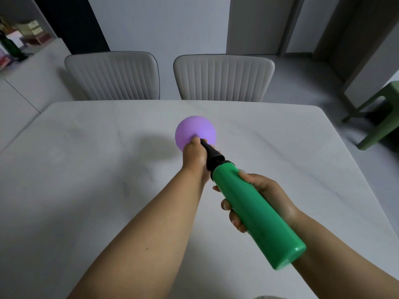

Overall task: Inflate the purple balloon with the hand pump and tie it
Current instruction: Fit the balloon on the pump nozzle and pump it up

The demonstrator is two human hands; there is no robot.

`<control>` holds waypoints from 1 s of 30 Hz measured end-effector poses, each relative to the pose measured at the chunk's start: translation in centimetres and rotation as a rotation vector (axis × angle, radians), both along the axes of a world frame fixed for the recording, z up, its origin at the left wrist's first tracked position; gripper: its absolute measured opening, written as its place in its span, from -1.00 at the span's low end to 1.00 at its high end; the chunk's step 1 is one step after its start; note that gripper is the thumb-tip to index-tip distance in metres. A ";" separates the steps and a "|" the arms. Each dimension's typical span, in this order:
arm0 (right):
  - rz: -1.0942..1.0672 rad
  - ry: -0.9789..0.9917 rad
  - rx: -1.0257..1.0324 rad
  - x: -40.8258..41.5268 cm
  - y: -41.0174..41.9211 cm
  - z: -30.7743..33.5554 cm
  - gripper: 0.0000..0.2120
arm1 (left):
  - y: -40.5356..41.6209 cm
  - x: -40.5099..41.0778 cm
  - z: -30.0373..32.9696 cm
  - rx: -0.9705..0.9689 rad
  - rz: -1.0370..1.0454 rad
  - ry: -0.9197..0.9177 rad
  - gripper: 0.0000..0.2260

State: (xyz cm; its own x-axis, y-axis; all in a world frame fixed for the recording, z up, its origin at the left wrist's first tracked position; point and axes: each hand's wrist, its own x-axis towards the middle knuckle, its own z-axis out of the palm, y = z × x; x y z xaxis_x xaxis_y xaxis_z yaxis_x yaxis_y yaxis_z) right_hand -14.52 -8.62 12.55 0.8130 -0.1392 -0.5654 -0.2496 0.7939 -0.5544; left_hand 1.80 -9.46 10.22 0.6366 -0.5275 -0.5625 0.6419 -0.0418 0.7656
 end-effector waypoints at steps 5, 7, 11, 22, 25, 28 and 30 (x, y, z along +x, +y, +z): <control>0.067 -0.028 0.035 -2.5 0.8 -0.1 -0.45 | 0.2 1.5 -0.1 -0.021 0.029 0.028 -0.74; 0.075 0.002 0.022 -1.8 0.3 0.3 -0.51 | 0.1 1.5 -0.2 -0.015 0.035 0.032 -0.74; 0.038 0.043 -0.036 1.0 -1.1 0.6 -0.55 | -0.7 0.8 -0.4 0.005 0.006 -0.008 -0.72; 0.092 0.008 -0.010 -0.5 -0.1 0.6 -0.54 | -0.7 3.7 -0.6 -0.049 0.083 0.053 -0.74; 0.074 0.036 -0.015 0.7 -0.5 0.9 -0.56 | -1.0 3.3 -0.9 -0.045 0.062 0.078 -0.74; 0.024 0.066 -0.006 2.6 -1.2 1.2 -0.57 | -1.3 2.2 -0.9 0.010 0.015 0.067 -0.76; -0.005 0.063 0.022 3.5 -1.4 1.1 -0.56 | -1.3 2.0 -1.1 0.022 -0.002 0.034 -0.74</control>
State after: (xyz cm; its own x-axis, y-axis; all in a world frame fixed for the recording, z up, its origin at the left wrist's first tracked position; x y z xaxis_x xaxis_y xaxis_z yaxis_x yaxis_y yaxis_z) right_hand -11.05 -10.04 13.64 0.7753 -0.1302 -0.6181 -0.2790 0.8073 -0.5200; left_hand 3.76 -10.79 9.07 0.6160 -0.5156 -0.5956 0.6676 -0.0597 0.7421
